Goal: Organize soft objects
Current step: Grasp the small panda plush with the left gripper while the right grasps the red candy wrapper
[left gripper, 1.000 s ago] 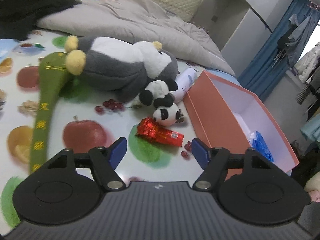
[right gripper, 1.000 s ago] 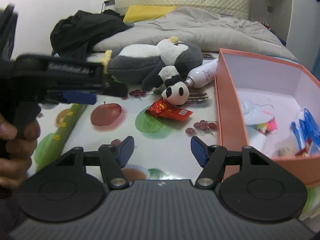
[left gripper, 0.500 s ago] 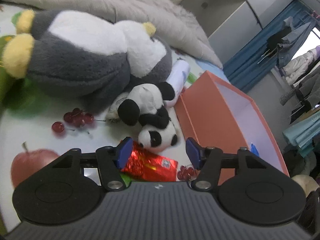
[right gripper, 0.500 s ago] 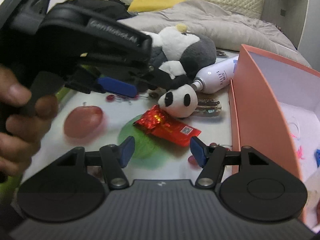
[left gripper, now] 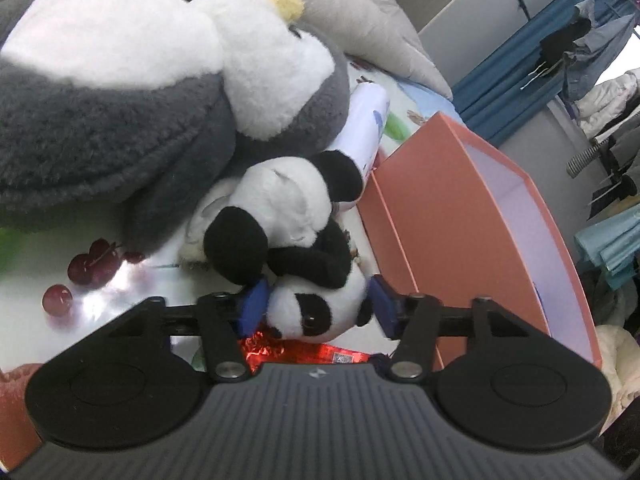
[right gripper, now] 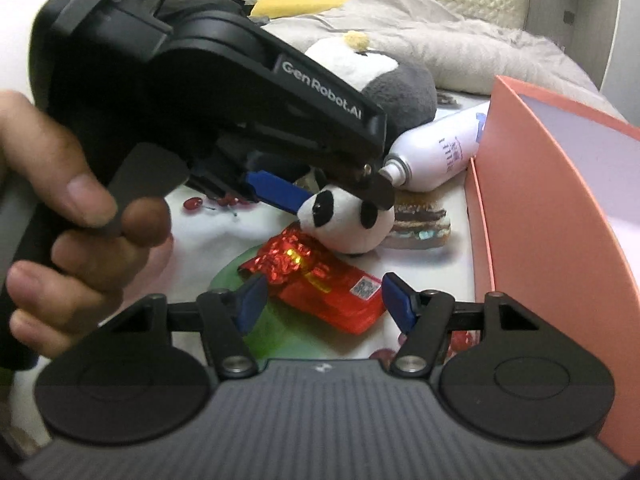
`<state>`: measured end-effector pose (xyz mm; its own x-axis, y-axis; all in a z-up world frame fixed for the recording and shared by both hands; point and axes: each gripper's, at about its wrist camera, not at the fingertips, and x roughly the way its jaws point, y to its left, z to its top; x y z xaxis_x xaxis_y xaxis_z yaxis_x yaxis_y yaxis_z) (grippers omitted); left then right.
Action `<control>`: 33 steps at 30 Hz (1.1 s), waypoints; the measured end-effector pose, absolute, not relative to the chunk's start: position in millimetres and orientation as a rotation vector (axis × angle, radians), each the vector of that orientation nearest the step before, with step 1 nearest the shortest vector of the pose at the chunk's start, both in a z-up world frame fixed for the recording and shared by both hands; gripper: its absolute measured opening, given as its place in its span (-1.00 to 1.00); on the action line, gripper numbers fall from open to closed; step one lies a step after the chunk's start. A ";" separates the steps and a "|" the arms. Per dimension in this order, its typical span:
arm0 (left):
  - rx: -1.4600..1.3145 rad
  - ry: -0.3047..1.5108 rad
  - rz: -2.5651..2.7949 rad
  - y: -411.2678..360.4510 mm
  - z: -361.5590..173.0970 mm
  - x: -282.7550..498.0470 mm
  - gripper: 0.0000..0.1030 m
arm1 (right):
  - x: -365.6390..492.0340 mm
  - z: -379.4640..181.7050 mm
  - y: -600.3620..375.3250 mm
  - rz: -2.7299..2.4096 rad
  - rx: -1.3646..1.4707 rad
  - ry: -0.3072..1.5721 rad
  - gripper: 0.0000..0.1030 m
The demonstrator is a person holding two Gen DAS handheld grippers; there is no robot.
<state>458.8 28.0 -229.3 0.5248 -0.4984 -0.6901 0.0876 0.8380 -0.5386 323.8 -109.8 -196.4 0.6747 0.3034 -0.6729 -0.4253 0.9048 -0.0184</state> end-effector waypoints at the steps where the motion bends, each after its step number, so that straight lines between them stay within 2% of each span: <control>1: -0.473 0.955 -0.365 27.3 -227.4 457.5 0.11 | 324.2 -198.1 -107.9 0.411 -0.199 0.719 0.28; 24: -0.495 0.861 -0.304 76.2 -206.4 415.3 0.04 | 355.9 -215.5 -74.1 0.534 -0.265 0.734 0.35; 26: -0.494 0.857 -0.302 79.8 -205.7 411.4 0.04 | 357.1 -215.5 -75.8 0.555 -0.247 0.749 0.32; 28: -0.495 0.852 -0.300 82.5 -204.4 407.3 0.04 | 358.9 -215.3 -79.2 0.577 -0.210 0.774 0.20; 33: -0.490 0.852 -0.278 87.9 -202.5 389.3 0.04 | 346.9 -209.2 -77.1 0.538 -0.255 0.768 0.18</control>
